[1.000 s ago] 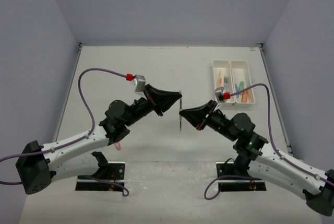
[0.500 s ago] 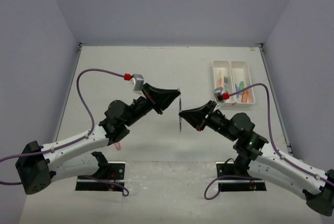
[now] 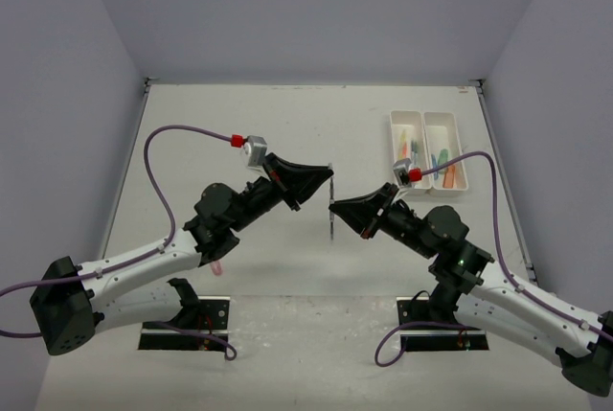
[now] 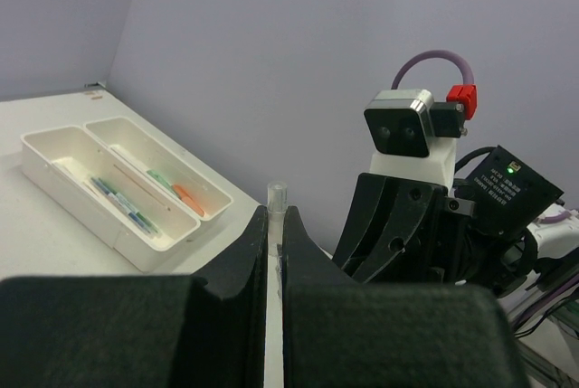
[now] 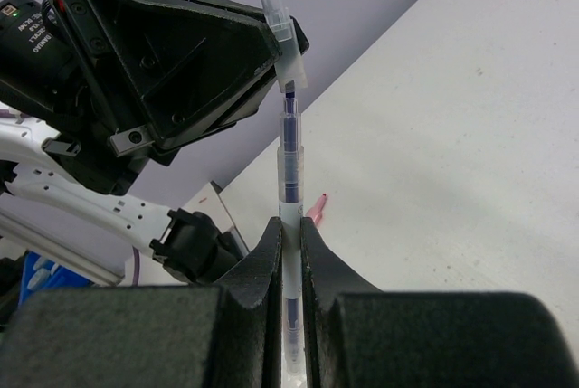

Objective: Sort the stationery into containers
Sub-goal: Close the pen cap on the pen.

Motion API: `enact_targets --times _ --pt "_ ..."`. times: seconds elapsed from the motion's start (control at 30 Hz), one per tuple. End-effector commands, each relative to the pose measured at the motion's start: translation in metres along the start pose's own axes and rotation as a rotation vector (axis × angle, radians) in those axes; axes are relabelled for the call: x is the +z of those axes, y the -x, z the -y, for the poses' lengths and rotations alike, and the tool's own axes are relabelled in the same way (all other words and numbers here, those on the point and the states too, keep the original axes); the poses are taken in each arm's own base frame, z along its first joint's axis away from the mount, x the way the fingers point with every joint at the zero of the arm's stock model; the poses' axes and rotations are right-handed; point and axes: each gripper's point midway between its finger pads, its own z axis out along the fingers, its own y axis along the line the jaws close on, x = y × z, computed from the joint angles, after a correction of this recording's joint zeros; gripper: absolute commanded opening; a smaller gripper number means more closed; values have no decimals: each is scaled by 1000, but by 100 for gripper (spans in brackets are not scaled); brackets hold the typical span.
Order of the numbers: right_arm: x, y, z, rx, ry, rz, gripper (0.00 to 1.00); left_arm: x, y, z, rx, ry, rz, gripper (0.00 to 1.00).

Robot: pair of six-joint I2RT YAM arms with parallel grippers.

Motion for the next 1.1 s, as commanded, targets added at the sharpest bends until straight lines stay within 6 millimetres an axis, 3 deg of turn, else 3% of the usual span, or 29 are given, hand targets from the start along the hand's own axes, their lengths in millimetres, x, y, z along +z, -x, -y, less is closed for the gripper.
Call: enact_targets --times 0.0,0.33,0.8,1.03,1.07 --pt "1 28 -16 -25 26 69 0 1 8 8 3 -39 28 0" --pt "1 42 -18 -92 6 80 0 4 -10 12 -21 -59 -68 0" --pt "0 72 -24 -291 -16 115 0 0 -47 -10 5 41 -272 0" --pt "6 81 -33 -290 22 151 0 -8 -49 -12 -22 46 -240 0" --pt "7 80 -35 -289 29 147 0 -9 -49 -13 -25 45 -232 4"
